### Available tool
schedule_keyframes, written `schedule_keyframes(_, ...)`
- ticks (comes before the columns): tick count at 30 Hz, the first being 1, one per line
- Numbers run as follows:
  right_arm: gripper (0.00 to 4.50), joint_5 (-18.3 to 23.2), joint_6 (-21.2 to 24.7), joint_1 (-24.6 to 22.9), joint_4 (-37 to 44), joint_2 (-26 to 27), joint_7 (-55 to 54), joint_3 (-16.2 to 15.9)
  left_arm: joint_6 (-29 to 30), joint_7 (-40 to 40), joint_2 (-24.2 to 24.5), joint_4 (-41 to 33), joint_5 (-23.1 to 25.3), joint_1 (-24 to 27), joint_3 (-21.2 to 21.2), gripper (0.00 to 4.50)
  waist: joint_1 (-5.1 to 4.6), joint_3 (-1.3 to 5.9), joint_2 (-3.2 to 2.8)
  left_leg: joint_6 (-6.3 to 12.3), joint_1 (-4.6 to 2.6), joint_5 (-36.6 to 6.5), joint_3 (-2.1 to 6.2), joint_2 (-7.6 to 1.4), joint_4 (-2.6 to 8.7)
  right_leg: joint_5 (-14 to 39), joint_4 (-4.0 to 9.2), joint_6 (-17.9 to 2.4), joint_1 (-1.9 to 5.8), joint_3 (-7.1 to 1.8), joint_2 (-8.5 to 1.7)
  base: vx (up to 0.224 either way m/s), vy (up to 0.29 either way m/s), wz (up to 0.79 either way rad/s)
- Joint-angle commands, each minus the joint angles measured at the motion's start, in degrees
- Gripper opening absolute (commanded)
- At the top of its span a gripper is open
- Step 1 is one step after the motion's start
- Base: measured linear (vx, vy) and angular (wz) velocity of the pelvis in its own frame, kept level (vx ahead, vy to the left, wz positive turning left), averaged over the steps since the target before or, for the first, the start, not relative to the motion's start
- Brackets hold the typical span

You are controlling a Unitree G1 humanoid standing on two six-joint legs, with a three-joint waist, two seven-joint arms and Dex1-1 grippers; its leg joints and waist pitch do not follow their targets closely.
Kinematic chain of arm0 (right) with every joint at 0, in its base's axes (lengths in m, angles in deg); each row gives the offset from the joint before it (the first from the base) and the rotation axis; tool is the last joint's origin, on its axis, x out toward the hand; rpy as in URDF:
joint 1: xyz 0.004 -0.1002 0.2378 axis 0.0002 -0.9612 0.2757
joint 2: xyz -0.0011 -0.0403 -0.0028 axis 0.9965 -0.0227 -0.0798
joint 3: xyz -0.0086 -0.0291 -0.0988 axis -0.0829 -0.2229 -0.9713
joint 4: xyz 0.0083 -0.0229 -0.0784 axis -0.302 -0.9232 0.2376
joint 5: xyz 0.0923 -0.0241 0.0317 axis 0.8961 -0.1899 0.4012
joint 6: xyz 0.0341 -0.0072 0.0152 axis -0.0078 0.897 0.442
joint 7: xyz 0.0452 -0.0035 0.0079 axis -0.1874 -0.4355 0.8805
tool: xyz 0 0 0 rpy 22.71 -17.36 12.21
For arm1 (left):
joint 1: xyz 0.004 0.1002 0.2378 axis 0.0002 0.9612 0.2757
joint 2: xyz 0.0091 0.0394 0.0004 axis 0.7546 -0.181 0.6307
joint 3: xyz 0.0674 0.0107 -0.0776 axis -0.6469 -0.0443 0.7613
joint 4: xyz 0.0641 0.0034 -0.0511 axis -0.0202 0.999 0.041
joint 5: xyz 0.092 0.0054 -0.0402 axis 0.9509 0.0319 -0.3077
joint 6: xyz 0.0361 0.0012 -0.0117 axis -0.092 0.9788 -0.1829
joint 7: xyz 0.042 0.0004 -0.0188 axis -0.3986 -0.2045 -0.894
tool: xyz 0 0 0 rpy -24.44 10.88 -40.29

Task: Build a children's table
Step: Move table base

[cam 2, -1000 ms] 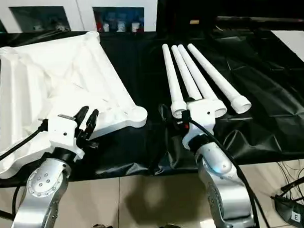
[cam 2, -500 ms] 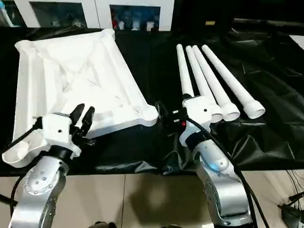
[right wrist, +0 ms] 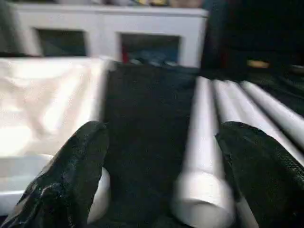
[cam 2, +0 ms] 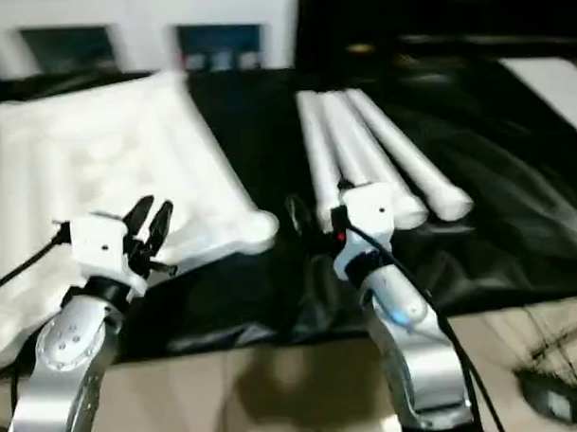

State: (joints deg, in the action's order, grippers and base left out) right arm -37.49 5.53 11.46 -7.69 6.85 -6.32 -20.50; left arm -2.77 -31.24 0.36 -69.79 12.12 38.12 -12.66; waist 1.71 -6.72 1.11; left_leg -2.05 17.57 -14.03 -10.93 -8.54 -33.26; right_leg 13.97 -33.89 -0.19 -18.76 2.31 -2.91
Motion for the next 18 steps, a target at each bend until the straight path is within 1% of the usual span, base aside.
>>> schedule_keyframes(1,4.04,0.16,0.54,0.33,-0.16,-0.03,-0.16,0.01,0.29,0.38,0.28,-0.93,0.02,0.73,-0.29,1.28,2.21,4.89,-0.14,7.77,6.23,-0.33,2.72,-0.77,-0.74,9.14,5.72,-13.54,8.46,-6.96,-8.55,0.141,-0.002,0.0)
schedule_keyframes(2,4.04,0.16,0.54,0.33,-0.16,-0.03,-0.16,0.01,0.29,0.38,0.28,-0.93,0.02,0.73,-0.29,1.28,2.06,5.01,-0.37,8.59,6.85,3.01,3.22,-0.98,-0.44,3.21,4.81,-14.38,8.23,-6.24,-7.31,0.141,-0.002,0.0)
schedule_keyframes(3,4.04,0.14,0.48,0.21,-0.05,-0.02,-0.1,-0.01,0.3,0.41,0.4,-1.11,0.1,0.84,-0.53,1.28,1.35,5.41,-1.34,9.77,5.59,9.71,3.55,-1.17,1.34,-6.07,2.43,-13.86,6.53,-2.97,-2.88,0.143,0.019,0.02)
schedule_keyframes(4,4.04,0.13,0.44,0.17,-0.02,-0.02,-0.03,-0.03,0.35,0.42,0.42,-1.15,0.06,0.87,-0.58,1.28,-0.62,6.04,-2.6,16.07,-0.96,20.07,6.61,-3.42,1.56,-10.77,-1.61,-10.76,1.35,0.28,0.7,0.199,-0.013,0.06)
schedule_keyframes(5,4.04,0.1,0.42,0.15,0.0,-0.02,0.0,-0.04,0.42,0.41,0.46,-1.19,0.09,0.9,-0.62,1.28,-2.05,6.22,-2.93,22.35,-6.07,25.88,9.76,-5.74,0.6,-6.09,-3.49,-8.18,-4.07,1.17,0.75,0.199,-0.013,0.06)
schedule_keyframes(6,4.04,0.03,0.42,0.16,0.0,-0.06,0.02,-0.07,0.41,0.43,0.48,-1.21,0.07,0.92,-0.62,1.28,-2.69,6.2,-3.04,27.47,-9.15,28.09,12.56,-9.17,0.84,2.61,-4.96,-4.84,-7.95,0.7,-0.87,0.211,-0.049,0.03)
schedule_keyframes(7,4.04,0.02,0.4,0.17,0.02,-0.08,0.04,-0.08,0.4,0.44,0.44,-1.21,-0.03,0.92,-0.58,1.28,-2.04,4.86,-1.62,33.65,-6.77,30.45,12.31,-9.97,1.38,4.75,-7.03,2.04,-9.63,-0.82,-3.31,0.122,-0.036,-0.09)
schedule_keyframes(8,4.04,0.03,0.42,0.17,0.04,-0.06,0.03,-0.08,0.44,0.43,0.44,-1.24,0.02,0.94,-0.56,1.28,-1.9,4.66,-0.82,32.29,-5.71,26.73,10.84,-8.09,1.44,1.88,-5.92,1.76,-9.09,-1.34,-3.59,0.122,-0.036,-0.09)
schedule_keyframes(9,4.04,0.04,0.41,0.16,0.07,-0.06,0.04,-0.09,0.43,0.43,0.43,-1.3,-0.01,0.97,-0.52,1.28,-1.17,3.92,1.41,24.84,-2.55,11.7,5.41,-1.0,-0.29,-3.82,0.3,-1.13,-5.03,-3.14,-4.16,0.07,-0.031,0.0)
schedule_keyframes(10,4.04,0.05,0.39,0.13,0.11,-0.08,0.06,-0.11,0.46,0.41,0.39,-1.36,-0.05,1.02,-0.49,1.28,-0.57,4.52,3.34,21.88,1.36,5.53,3.99,2.93,-2.14,-0.66,2.07,-3.23,0.25,-5.94,-4.57,0.074,-0.036,0.19)
schedule_keyframes(11,4.04,-0.13,0.25,0.14,0.1,-0.29,0.15,-0.29,0.51,0.36,0.34,-1.42,0.03,1.06,-0.46,1.28,1.18,4.4,2.78,15.27,5.01,-2.19,4.86,3.15,-6.74,4.15,4.66,-11.43,5.32,-11.4,-11.1,0.074,-0.036,0.19)
schedule_keyframes(12,4.04,-0.47,0.11,0.13,0.1,-0.6,0.26,-0.57,0.5,0.34,0.3,-1.5,0.07,1.14,-0.46,1.28,1.78,3.68,2.06,8.91,6.09,-0.92,5.73,1.85,-7.94,2.36,4.78,-19.11,5.94,-10.84,-11.17,0.087,-0.026,0.16)
schedule_keyframes(13,4.04,-0.68,0.04,0.11,0.12,-0.77,0.33,-0.72,0.49,0.26,0.34,-1.57,0.06,1.2,-0.54,1.28,2.03,3.06,1.0,4.91,7.09,1.88,6.28,0.54,-7.12,-0.1,4.58,-23.51,6.43,-8.92,-10.33,0.089,-0.01,0.05)
schedule_keyframes(14,4.04,-0.8,-0.02,0.11,0.11,-0.86,0.44,-0.88,0.5,0.19,0.37,-1.6,0.06,1.26,-0.56,1.28,2.03,2.93,0.29,3.96,6.58,3.16,6.42,-0.53,-5.45,0.36,4.68,-24.25,5.54,-7.63,-9.31,0.089,-0.01,0.05)
schedule_keyframes(15,4.04,-1.09,-0.13,0.05,0.15,-1.07,0.8,-1.42,0.56,-0.03,0.41,-1.78,-0.01,1.52,-0.58,1.28,1.28,2.64,-1.23,4.21,5.19,4.79,5.66,-1.76,-0.27,4.16,3.92,-21.56,4.52,-3.56,-5.14,0.096,0.031,0.02)
schedule_keyframes(16,4.04,-1.1,-0.14,0.05,0.15,-1.07,0.84,-1.47,0.59,-0.07,0.41,-1.8,-0.02,1.55,-0.56,1.28,0.71,3.03,-2.36,5.12,3.25,3.16,5.87,-2.67,2.15,6.46,3.28,-18.03,3.51,-1.37,-2.53,0.133,0.052,-0.03)
schedule_keyframes(17,4.04,-1.13,-0.08,0.1,0.15,-1.02,0.98,-1.67,0.91,-0.7,0.28,-1.82,0.1,1.67,-0.21,1.28,-1.85,3.53,-3.62,10.37,-2.13,-0.6,10.1,-5.68,3.54,8.57,-1.99,-12.33,-1.25,1.26,0.89,0.133,0.052,-0.03)
schedule_keyframes(18,4.04,-1.11,-0.06,0.12,0.15,-1.02,1.0,-1.72,1.02,-0.92,0.21,-1.8,0.15,1.67,-0.07,1.28,-3.09,4.26,-2.87,17.76,-5.72,-0.83,13.3,-7.86,3.45,7.41,-5.18,-6.9,-4.68,0.99,-0.29,0.143,0.046,-0.04)
